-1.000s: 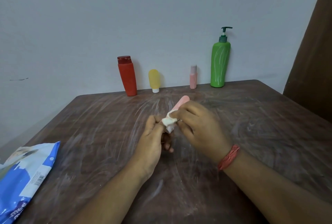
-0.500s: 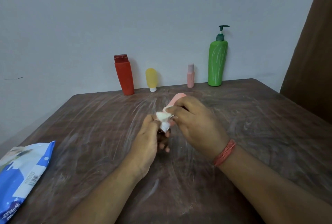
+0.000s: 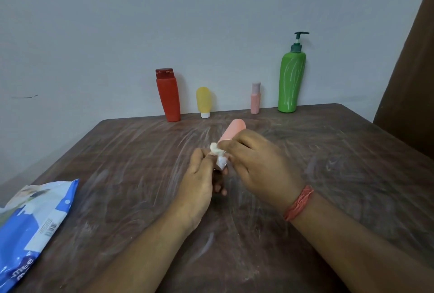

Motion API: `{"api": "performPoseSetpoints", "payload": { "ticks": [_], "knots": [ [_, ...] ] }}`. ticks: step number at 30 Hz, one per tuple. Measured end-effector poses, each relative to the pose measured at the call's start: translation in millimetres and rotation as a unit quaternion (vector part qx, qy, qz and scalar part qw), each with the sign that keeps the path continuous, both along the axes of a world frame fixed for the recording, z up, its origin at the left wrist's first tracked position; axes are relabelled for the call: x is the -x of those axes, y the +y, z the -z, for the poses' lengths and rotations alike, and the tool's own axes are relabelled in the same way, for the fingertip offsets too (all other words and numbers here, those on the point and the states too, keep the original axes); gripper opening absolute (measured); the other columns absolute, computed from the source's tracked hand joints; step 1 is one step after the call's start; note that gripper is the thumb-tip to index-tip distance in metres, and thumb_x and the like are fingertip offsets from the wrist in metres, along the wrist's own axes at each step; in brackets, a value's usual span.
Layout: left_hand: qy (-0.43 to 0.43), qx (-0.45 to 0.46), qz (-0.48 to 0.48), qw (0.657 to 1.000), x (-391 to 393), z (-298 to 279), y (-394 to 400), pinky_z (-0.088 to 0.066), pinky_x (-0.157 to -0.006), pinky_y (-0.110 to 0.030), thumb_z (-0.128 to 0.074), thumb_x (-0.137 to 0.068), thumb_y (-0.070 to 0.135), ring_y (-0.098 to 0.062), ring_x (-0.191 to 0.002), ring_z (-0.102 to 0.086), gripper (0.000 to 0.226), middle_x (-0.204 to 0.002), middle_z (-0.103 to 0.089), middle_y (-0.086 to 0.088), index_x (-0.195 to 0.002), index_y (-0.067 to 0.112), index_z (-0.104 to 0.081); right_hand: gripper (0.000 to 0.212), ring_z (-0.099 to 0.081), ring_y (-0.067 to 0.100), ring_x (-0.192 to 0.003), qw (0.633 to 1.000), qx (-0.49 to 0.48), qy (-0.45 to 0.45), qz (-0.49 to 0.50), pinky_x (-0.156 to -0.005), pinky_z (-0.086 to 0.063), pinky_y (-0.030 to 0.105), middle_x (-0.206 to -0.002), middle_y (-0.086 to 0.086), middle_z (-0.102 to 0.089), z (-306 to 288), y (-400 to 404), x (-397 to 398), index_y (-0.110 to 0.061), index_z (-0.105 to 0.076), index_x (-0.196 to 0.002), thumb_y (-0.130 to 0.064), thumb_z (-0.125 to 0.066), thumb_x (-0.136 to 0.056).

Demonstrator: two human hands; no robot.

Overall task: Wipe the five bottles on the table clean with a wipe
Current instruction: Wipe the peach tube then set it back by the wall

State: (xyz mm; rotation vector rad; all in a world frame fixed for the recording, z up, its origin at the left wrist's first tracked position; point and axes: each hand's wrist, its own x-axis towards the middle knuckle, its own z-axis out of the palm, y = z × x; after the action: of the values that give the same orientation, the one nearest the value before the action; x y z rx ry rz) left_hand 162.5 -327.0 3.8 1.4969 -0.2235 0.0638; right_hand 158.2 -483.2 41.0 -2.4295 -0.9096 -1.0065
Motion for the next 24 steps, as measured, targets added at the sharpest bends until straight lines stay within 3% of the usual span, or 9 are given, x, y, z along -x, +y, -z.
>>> {"api": "performPoseSetpoints", "payload": {
  "ticks": [2, 4, 7, 10, 14, 16, 20, 24],
  "knots": [
    [0.005, -0.004, 0.009, 1.0, 1, 0, -2, -0.05, -0.055, -0.03, -0.045, -0.092, 0.044, -0.011, -0.053, -0.049, 0.023, -0.077, -0.066, 0.0, -0.09, 0.025, -0.057, 0.025, -0.059, 0.021, -0.079, 1.0, -0.019, 0.002, 0.024, -0.062, -0.052, 0.039, -0.093, 0.004, -0.06, 0, -5, -3, -0.012, -0.071, -0.111, -0.006, -0.067, -0.088],
    [0.004, -0.005, 0.025, 1.0, 1, 1, -4, -0.05, -0.055, -0.032, -0.045, -0.092, 0.042, -0.011, -0.052, -0.046, 0.022, -0.077, -0.066, 0.0, -0.092, 0.022, -0.054, 0.019, -0.059, 0.019, -0.083, 0.994, -0.089, 0.013, 0.059, -0.07, -0.052, 0.038, -0.098, 0.002, -0.059, -1, -15, -11, -0.011, -0.072, -0.108, -0.007, -0.066, -0.09],
    [-0.011, -0.016, 0.053, 0.998, 3, 2, -7, -0.051, -0.058, -0.031, -0.043, -0.093, 0.039, -0.011, -0.053, -0.045, 0.017, -0.08, -0.066, -0.001, -0.089, 0.027, -0.054, 0.018, -0.05, 0.001, -0.088, 0.978, -0.191, 0.014, 0.088, -0.079, -0.045, 0.017, -0.102, -0.008, -0.053, -2, -31, -19, -0.01, -0.071, -0.108, -0.007, -0.064, -0.093],
    [0.0, 0.006, 0.043, 0.999, 3, 0, -5, -0.05, -0.055, -0.032, -0.042, -0.093, 0.037, -0.012, -0.052, -0.044, 0.021, -0.079, -0.066, -0.002, -0.096, 0.018, -0.051, 0.023, -0.055, 0.004, -0.093, 0.99, -0.137, 0.033, 0.031, -0.08, -0.047, 0.02, -0.108, -0.004, -0.061, 4, -29, -14, -0.015, -0.07, -0.113, -0.008, -0.066, -0.092],
    [0.013, 0.035, 0.045, 0.998, 0, -5, 3, -0.049, -0.054, -0.031, -0.038, -0.1, 0.034, -0.012, -0.051, -0.041, 0.022, -0.075, -0.061, -0.003, -0.094, 0.016, -0.05, 0.019, -0.06, 0.013, -0.088, 0.999, -0.035, 0.003, -0.023, -0.074, -0.048, 0.023, -0.101, 0.0, -0.061, 7, -18, -11, -0.014, -0.072, -0.109, -0.01, -0.07, -0.09],
    [0.012, 0.023, 0.065, 0.998, 2, -5, 2, -0.049, -0.055, -0.031, -0.04, -0.095, 0.036, -0.012, -0.052, -0.04, 0.021, -0.075, -0.06, -0.003, -0.093, 0.018, -0.049, 0.017, -0.06, 0.013, -0.089, 0.996, -0.087, -0.011, 0.015, -0.077, -0.047, 0.021, -0.099, 0.0, -0.064, 4, -22, -14, -0.012, -0.073, -0.104, -0.007, -0.07, -0.088],
    [-0.006, -0.019, 0.109, 0.994, 3, -4, -1, -0.051, -0.06, -0.031, -0.041, -0.095, 0.037, -0.012, -0.054, -0.04, 0.016, -0.078, -0.061, -0.002, -0.091, 0.024, -0.05, 0.012, -0.054, 0.002, -0.084, 0.973, -0.213, -0.018, 0.087, -0.077, -0.037, 0.004, -0.094, -0.001, -0.067, -3, -36, -18, -0.01, -0.073, -0.099, -0.004, -0.069, -0.089],
    [-0.016, -0.033, 0.094, 0.995, 3, -4, 4, -0.052, -0.06, -0.03, -0.041, -0.096, 0.04, -0.012, -0.055, -0.041, 0.02, -0.076, -0.061, 0.0, -0.081, 0.034, -0.054, 0.012, -0.059, 0.01, -0.086, 0.983, -0.181, 0.005, 0.042, -0.076, -0.045, 0.018, -0.096, 0.001, -0.066, 3, -28, -11, -0.011, -0.074, -0.098, -0.005, -0.069, -0.089]
  ]
}}
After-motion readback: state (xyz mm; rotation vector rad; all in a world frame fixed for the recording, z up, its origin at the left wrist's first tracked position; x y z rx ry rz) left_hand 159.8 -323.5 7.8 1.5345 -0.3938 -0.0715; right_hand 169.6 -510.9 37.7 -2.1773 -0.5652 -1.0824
